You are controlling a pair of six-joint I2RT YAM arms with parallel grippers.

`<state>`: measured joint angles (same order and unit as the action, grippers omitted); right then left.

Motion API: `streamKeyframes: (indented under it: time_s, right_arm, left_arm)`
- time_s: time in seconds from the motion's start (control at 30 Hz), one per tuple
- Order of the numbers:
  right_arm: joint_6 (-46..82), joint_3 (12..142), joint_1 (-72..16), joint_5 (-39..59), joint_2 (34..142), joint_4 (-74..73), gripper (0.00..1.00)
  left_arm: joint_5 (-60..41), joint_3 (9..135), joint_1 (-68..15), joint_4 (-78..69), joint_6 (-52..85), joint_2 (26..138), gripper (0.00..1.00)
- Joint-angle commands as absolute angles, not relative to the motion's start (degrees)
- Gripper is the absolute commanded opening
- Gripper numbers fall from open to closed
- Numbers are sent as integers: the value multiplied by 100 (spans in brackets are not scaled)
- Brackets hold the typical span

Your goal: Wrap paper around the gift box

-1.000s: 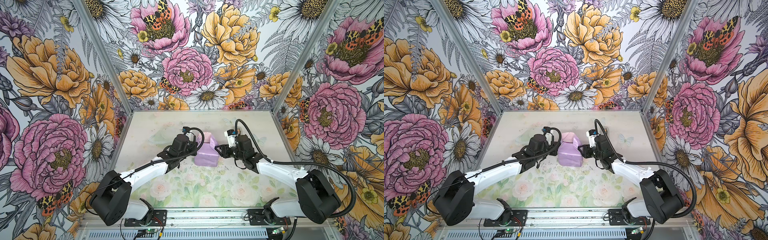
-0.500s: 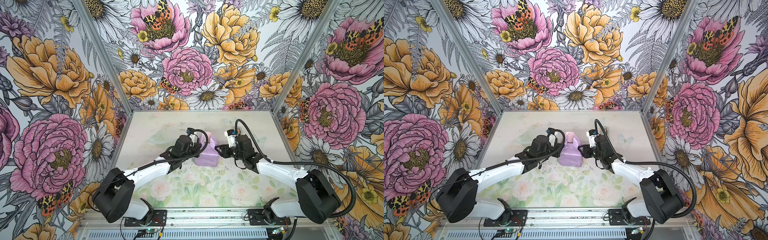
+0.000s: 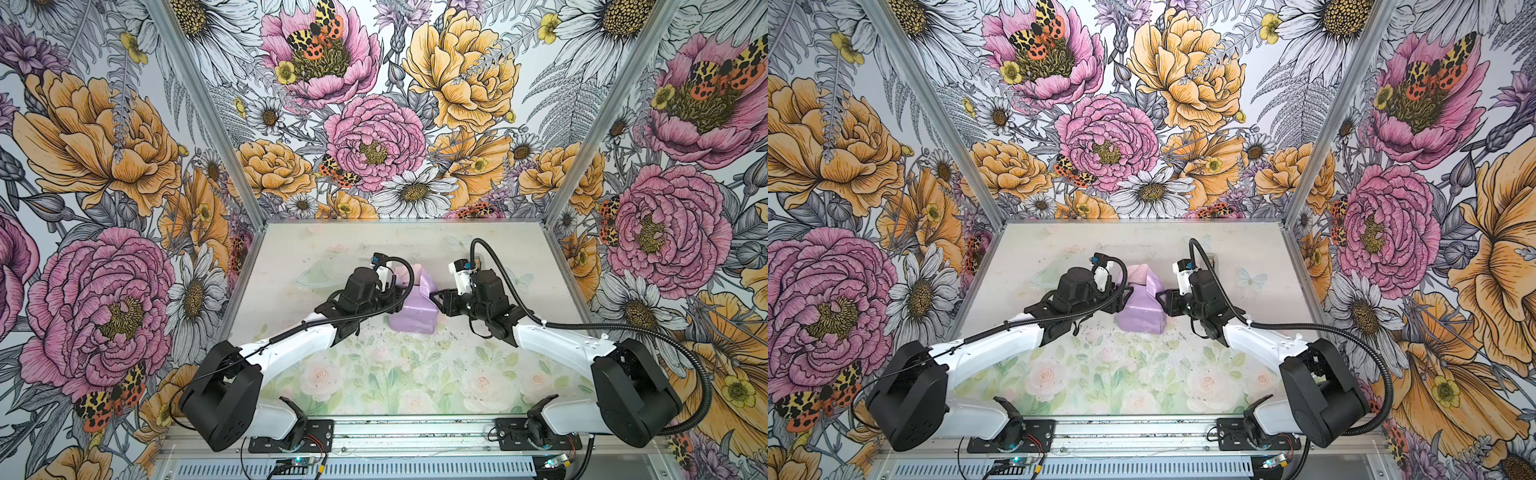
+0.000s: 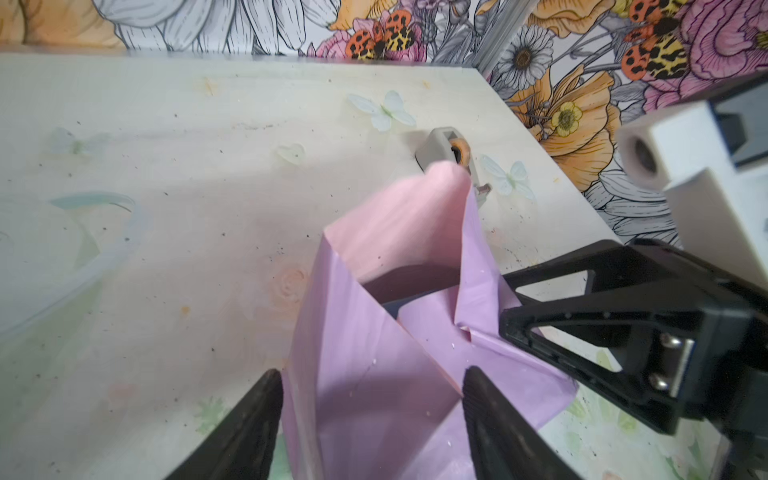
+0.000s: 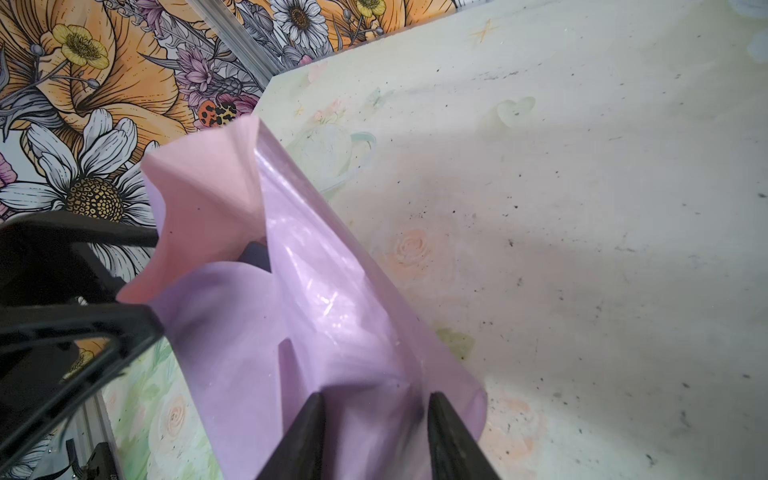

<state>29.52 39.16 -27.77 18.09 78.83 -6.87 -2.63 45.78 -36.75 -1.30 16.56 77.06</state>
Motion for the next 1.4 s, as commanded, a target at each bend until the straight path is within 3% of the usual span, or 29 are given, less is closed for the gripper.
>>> streamKeyframes:
  time_s: [0.0, 0.23, 0.63, 0.87, 1.2, 1.3, 1.37]
  right_arm:
    - [2936, 3864, -2766, 1756, 7997, -184, 42]
    - [2912, 3870, -2769, 1802, 7992, -168, 42]
    - [2906, 3745, -2769, 1780, 7871, -132, 42]
    - [2910, 3729, -2769, 1798, 7836, -125, 42]
    - [2902, 3722, -2769, 1819, 7884, -160, 42]
    - [2901, 3769, -2769, 1846, 7954, -161, 42]
    - [2892, 3784, -2769, 1854, 8002, -159, 42]
  left_arm:
    - [-728, 4363, -3537, -72, 1302, 7428, 74]
    - [-1133, 4210, -3443, -155, 1144, 7647, 75]
    - [-761, 4061, -3004, -924, 2117, 8073, 53]
    - [-765, 4033, -2956, -1316, 2530, 8508, 51]
    - [-840, 4274, -3167, -1251, 2318, 8504, 17]
    - [-752, 4338, -3305, -1099, 2070, 8414, 13]
    - [-701, 4404, -3406, -976, 1855, 8370, 17]
